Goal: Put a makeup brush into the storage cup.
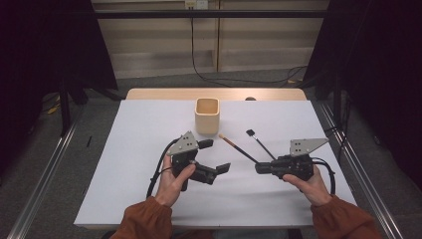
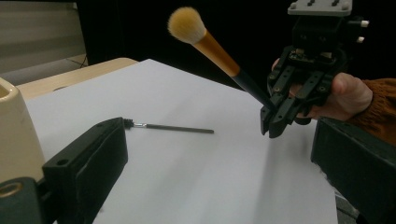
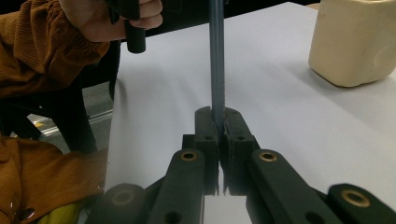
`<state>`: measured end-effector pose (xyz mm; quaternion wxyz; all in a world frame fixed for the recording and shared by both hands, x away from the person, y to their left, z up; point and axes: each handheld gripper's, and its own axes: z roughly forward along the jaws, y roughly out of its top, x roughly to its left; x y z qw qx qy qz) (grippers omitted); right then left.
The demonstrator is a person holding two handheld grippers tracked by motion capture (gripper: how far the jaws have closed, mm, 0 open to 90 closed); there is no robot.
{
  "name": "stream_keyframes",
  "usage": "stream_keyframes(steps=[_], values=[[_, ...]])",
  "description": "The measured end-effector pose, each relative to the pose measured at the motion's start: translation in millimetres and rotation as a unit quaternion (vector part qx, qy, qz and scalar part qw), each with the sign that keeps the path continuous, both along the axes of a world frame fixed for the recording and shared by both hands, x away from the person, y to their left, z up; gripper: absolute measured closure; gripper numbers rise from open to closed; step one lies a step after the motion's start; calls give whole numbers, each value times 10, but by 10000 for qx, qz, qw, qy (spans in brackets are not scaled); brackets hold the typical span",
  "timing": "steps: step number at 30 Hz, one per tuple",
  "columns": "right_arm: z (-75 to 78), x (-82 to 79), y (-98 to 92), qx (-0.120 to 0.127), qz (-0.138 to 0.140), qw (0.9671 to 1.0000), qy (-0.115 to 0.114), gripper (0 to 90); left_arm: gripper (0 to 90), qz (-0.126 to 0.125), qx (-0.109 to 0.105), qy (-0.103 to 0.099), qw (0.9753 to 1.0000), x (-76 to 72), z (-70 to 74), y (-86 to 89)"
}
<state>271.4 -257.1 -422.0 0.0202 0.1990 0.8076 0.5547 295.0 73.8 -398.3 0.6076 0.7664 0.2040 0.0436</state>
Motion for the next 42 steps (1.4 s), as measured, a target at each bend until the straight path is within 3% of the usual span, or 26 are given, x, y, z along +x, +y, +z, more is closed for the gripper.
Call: stream_keyframes(steps=[5,12,17,20,25,27,29,32,38,42], values=[[-3,18,-22,-60,-64,10000,-15,863,39,-24,-102,28,9999,17,27,-87],[0,14,-7,-50,-18,10000,-36,863,45,-24,67,-88,9999,9,108,-203],[3,9,-5,-41,-24,10000,-47,863,59,-271,-86,-55,9996,-46,86,-266],[-1,9,-2,-38,-13,10000,-55,863,110,-65,64,-134,9999,-80,82,-291],[8,-6,16,-27,39,10000,-72,863,133,23,-124,-30,9999,-70,85,-276],[2,-7,22,-43,66,10000,-62,863,171,27,-131,-82,9999,-69,94,-253],[-2,-7,29,-47,85,9999,-52,863,278,136,-166,-166,9996,-85,101,-233],[-9,-8,37,-48,125,9999,-36,863,359,96,-181,-81,9998,-83,102,-225],[-17,-12,52,-61,186,9998,-29,863,504,69,-431,228,9988,-40,118,-165],[-29,-6,51,-53,193,9998,-21,863,586,-23,-633,496,9968,-11,118,-109]])
